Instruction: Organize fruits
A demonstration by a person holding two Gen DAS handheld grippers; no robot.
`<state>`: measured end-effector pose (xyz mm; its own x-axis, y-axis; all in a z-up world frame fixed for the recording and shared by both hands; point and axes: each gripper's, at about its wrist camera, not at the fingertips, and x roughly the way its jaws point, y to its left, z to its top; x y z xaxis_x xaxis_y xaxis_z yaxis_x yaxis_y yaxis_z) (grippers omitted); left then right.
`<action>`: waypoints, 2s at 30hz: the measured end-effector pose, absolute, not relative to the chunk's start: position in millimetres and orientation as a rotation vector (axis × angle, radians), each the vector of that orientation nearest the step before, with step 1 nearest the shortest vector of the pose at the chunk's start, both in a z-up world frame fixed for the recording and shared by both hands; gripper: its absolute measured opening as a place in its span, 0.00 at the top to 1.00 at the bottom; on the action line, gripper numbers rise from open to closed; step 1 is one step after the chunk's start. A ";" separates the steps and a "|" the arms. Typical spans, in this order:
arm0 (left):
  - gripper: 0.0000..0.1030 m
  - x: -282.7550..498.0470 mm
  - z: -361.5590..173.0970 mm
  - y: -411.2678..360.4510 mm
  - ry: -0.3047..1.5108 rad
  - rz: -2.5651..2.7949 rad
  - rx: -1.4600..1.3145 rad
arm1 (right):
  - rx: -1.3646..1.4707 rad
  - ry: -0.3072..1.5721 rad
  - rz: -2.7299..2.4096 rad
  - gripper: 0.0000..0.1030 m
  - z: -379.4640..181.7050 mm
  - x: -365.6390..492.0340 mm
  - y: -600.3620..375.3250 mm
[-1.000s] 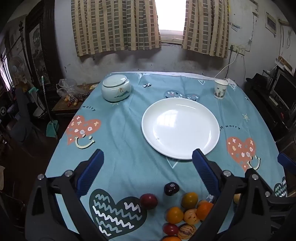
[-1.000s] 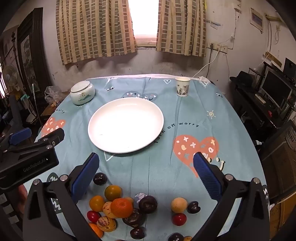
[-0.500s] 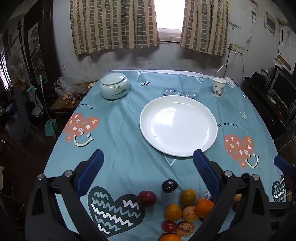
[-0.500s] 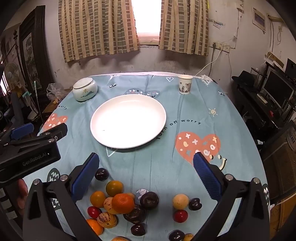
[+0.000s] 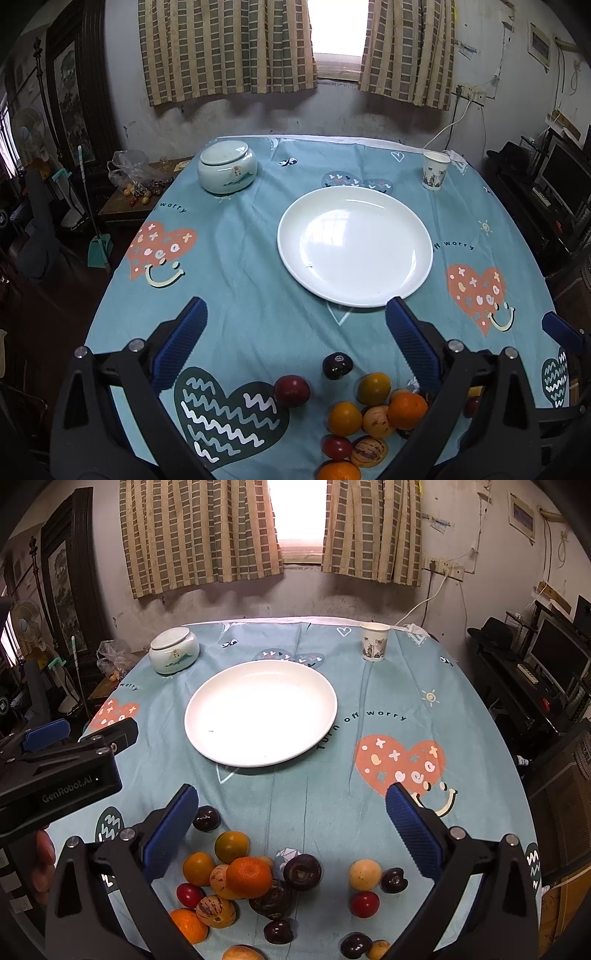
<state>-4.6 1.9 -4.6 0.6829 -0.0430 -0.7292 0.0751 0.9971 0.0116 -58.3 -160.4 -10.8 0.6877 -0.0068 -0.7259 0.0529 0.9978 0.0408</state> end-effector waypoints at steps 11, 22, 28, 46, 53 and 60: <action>0.03 -0.3 -16.7 3.8 0.894 -0.078 0.030 | 0.041 0.836 -0.032 0.01 -19.6 -61.7 -168.6; 0.03 -15.0 -25.5 -0.8 0.894 -0.176 0.131 | -0.074 0.937 0.065 0.01 -46.4 -98.1 -192.5; 0.03 -46.3 -41.7 0.6 0.965 -0.396 0.203 | -0.051 1.091 0.212 0.01 -73.2 -137.0 -205.8; 0.05 -103.0 -113.9 2.4 1.261 -0.542 0.220 | -0.052 1.355 0.368 0.61 -144.1 -176.7 -180.4; 0.20 -93.9 -137.9 -6.1 1.306 -0.520 0.192 | -0.038 1.349 0.393 0.62 -136.0 -179.7 -187.7; 0.56 -87.3 -152.8 -10.8 1.363 -0.527 0.151 | -0.040 1.339 0.389 0.62 -126.9 -178.5 -192.5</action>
<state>-87.3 -10.8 -152.8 0.1112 -0.2713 -0.9561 0.4429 0.8747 -0.1967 -178.5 -192.5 -126.9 0.1752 0.2521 -0.9517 -0.2973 0.9351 0.1930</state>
